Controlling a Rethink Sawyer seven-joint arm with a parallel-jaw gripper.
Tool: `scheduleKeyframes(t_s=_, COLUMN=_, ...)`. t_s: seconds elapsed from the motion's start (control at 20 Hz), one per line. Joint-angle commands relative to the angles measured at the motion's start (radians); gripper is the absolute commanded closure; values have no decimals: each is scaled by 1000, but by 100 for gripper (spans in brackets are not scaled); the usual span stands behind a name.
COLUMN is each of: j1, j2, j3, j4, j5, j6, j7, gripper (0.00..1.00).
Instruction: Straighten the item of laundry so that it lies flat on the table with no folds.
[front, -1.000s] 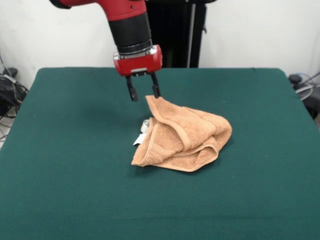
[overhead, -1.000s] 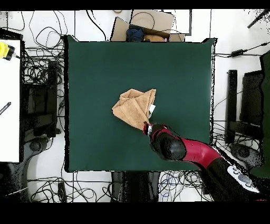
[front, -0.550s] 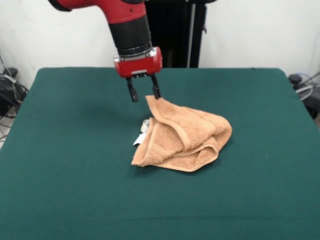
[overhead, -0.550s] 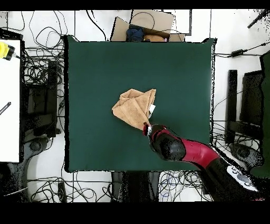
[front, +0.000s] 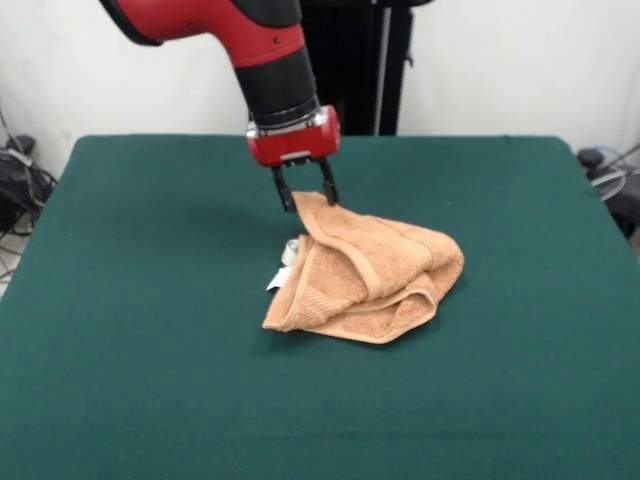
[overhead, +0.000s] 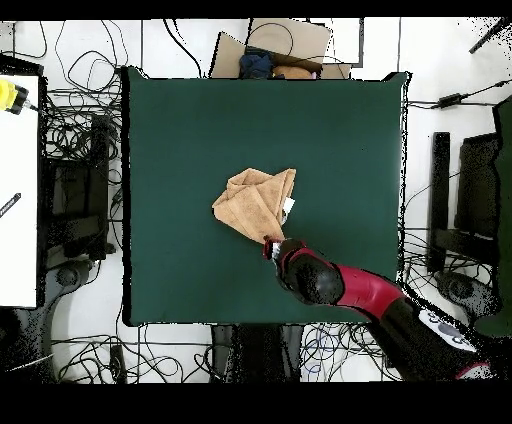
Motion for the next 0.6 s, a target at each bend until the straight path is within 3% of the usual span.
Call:
scheduleKeyframes(t_s=0.05, j1=2, j2=54, j3=7, j4=-97, j5=-45, j6=-47, j7=88, gripper=0)
scheduleKeyframes(t_s=0.6, j1=-23, j2=28, j3=43, j4=-69, j5=-27, j6=-4, j7=80, gripper=0)
